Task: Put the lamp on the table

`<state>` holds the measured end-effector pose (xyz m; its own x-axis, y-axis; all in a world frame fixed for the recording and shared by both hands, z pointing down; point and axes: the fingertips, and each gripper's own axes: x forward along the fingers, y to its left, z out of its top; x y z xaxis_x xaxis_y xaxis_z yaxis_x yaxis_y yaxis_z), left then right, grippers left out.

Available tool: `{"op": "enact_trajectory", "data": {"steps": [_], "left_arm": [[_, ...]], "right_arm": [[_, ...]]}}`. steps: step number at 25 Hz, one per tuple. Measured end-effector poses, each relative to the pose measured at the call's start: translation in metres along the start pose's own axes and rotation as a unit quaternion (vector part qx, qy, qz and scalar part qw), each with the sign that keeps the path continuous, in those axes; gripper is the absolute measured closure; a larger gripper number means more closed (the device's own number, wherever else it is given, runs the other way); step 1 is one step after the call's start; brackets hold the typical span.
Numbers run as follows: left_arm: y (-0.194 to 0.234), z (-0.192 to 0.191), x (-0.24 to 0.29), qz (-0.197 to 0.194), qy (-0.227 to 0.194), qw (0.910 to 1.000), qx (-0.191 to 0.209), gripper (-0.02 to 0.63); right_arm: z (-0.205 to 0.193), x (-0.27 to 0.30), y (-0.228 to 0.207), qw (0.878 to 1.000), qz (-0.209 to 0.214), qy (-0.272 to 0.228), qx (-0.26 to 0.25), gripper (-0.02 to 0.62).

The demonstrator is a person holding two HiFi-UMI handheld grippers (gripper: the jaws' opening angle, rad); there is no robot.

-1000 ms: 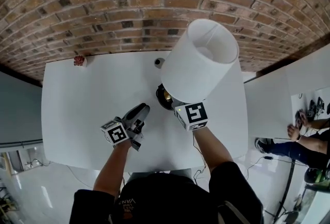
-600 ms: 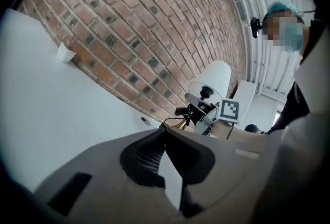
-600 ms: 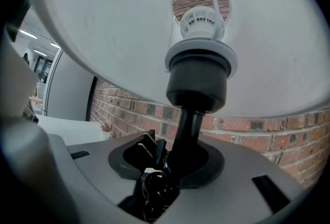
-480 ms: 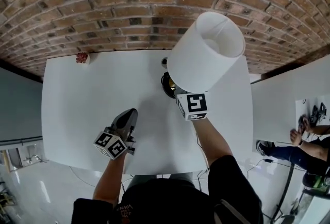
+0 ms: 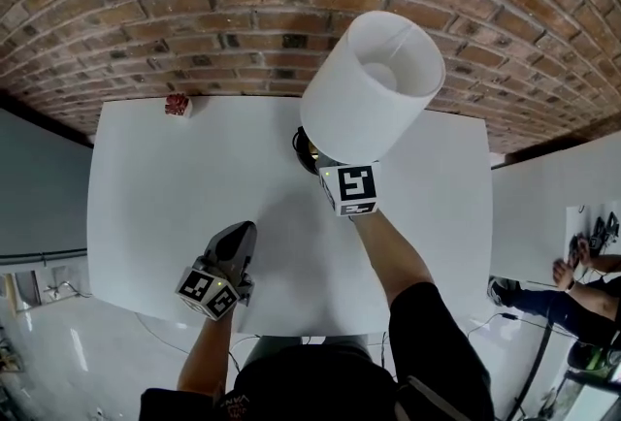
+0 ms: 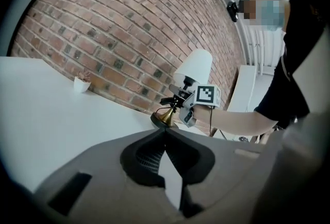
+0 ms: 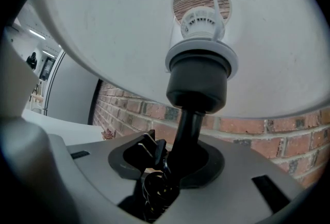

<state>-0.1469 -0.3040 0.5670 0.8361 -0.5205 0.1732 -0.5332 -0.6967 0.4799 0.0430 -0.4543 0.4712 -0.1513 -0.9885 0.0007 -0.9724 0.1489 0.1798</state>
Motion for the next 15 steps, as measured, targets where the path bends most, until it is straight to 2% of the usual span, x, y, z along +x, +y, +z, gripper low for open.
{"op": "enact_trajectory", "data": {"steps": [8, 15], "left_arm": [[0.027, -0.003, -0.013, 0.009, -0.003, 0.9998, 0.020, 0.604], [0.040, -0.005, -0.018, 0.022, -0.001, 0.9997, 0.012, 0.604]], "right_arm": [[-0.002, 0.039, 0.019, 1.000, 0.009, -0.010, -0.021, 0.451], [-0.014, 0.062, 0.021, 0.999, 0.006, -0.006, -0.031, 0.449]]}}
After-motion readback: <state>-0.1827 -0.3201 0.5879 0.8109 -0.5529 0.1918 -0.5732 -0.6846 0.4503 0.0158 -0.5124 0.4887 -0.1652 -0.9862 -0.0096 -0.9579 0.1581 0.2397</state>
